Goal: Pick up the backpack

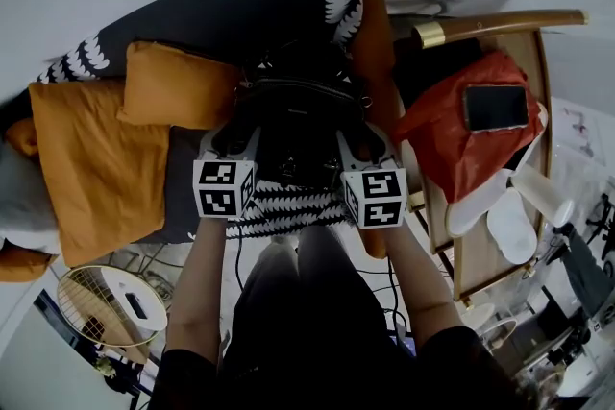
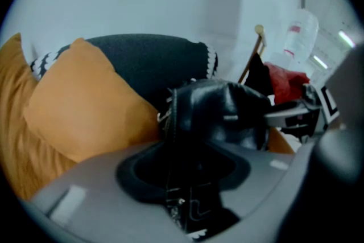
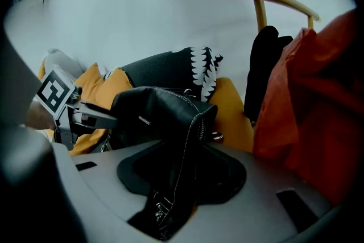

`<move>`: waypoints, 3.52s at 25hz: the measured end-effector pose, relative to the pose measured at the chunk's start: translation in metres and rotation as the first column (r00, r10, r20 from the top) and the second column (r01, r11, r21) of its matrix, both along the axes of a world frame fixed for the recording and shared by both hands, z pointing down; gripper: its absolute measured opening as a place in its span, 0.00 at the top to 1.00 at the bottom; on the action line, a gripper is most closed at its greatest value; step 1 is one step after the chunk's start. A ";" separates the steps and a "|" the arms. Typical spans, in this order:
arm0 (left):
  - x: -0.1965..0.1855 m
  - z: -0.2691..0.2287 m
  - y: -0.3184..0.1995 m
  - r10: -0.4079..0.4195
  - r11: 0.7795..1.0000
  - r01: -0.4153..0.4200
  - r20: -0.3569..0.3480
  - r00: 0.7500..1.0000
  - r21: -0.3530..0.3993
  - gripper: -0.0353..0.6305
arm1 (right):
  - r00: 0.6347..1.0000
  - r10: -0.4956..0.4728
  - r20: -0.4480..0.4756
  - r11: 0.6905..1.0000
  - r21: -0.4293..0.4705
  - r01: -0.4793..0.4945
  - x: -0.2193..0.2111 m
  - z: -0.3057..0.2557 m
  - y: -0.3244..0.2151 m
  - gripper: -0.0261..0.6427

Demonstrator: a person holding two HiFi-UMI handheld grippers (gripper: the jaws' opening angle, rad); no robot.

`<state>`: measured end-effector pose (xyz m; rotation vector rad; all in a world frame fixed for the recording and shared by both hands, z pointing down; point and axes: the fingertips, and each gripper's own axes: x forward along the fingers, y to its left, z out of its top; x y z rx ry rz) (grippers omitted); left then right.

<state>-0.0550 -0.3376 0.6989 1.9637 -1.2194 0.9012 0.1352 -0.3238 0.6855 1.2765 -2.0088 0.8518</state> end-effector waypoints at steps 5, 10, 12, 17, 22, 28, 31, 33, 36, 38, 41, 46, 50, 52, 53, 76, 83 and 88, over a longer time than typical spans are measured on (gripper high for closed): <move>0.000 0.001 -0.002 0.010 1.000 -0.010 0.017 1.000 0.018 0.69 | 1.000 0.008 0.003 1.000 0.023 -0.008 0.000 0.001 -0.002 0.77; -0.002 -0.004 0.005 0.031 0.999 -0.032 0.034 0.999 0.025 0.75 | 1.000 0.002 -0.008 1.000 0.025 -0.002 -0.003 -0.003 0.005 0.81; -0.004 -0.007 0.010 0.032 0.999 -0.033 0.036 0.999 0.026 0.77 | 1.000 -0.002 -0.012 1.000 0.021 0.002 -0.006 -0.007 0.010 0.82; -0.009 -0.013 0.024 0.024 1.000 -0.025 0.025 0.999 0.016 0.80 | 0.999 -0.024 -0.023 1.000 0.015 0.024 -0.012 -0.018 0.024 0.85; -0.011 -0.020 0.031 0.043 0.999 -0.043 0.010 0.999 0.027 0.83 | 0.999 -0.024 -0.028 1.000 0.018 0.025 -0.018 -0.031 0.034 0.88; -0.015 -0.031 0.046 0.060 0.998 -0.059 -0.010 0.998 0.038 0.85 | 0.999 -0.002 -0.040 1.000 0.024 0.003 -0.025 -0.047 0.049 0.90; -0.016 -0.042 0.056 0.060 0.998 -0.058 -0.034 0.998 0.038 0.85 | 0.999 0.008 -0.044 1.000 0.022 -0.007 -0.026 -0.054 0.058 0.90; -0.015 -0.051 0.065 0.073 0.997 -0.071 -0.048 0.996 0.042 0.86 | 0.999 0.017 -0.046 1.000 0.022 -0.016 -0.025 -0.061 0.064 0.90; -0.015 -0.065 0.077 0.078 0.996 -0.074 -0.063 0.995 0.055 0.86 | 0.998 0.027 -0.049 0.999 0.038 -0.025 -0.025 -0.076 0.072 0.90; -0.016 -0.076 0.084 0.064 0.996 -0.059 -0.074 0.995 0.069 0.87 | 0.998 0.028 -0.050 0.998 0.057 -0.026 -0.026 -0.088 0.076 0.91; -0.019 -0.096 0.091 0.045 0.995 -0.036 -0.091 0.995 0.097 0.87 | 0.999 0.022 -0.049 0.996 0.093 -0.018 -0.030 -0.109 0.079 0.91; -0.028 -0.137 0.101 0.029 0.987 -0.012 -0.104 0.994 0.161 0.87 | 0.999 0.002 -0.040 0.988 0.156 0.005 -0.039 -0.150 0.086 0.91; -0.039 -0.170 0.108 0.022 0.977 0.001 -0.105 0.994 0.215 0.87 | 1.000 -0.013 -0.026 0.979 0.203 0.018 -0.049 -0.180 0.092 0.91; -0.044 -0.184 0.110 0.022 0.970 0.004 -0.104 0.994 0.243 0.87 | 1.000 -0.022 -0.020 0.973 0.228 0.026 -0.054 -0.194 0.093 0.91; -0.047 -0.190 0.110 0.022 0.967 0.005 -0.103 0.994 0.256 0.87 | 0.999 -0.027 -0.017 0.971 0.239 0.031 -0.056 -0.200 0.094 0.91; -0.097 -0.320 0.148 -0.051 0.857 0.110 -0.129 0.990 0.504 0.88 | 0.992 -0.118 0.032 0.886 0.454 0.091 -0.107 -0.323 0.120 0.92; -0.100 -0.352 0.158 -0.079 0.811 0.146 -0.141 0.987 0.567 0.88 | 0.989 -0.141 0.052 0.851 0.517 0.095 -0.109 -0.351 0.127 0.92; -0.104 -0.365 0.168 -0.103 0.787 0.176 -0.156 0.982 0.591 0.89 | 0.985 -0.162 0.060 0.832 0.545 0.103 -0.113 -0.363 0.132 0.92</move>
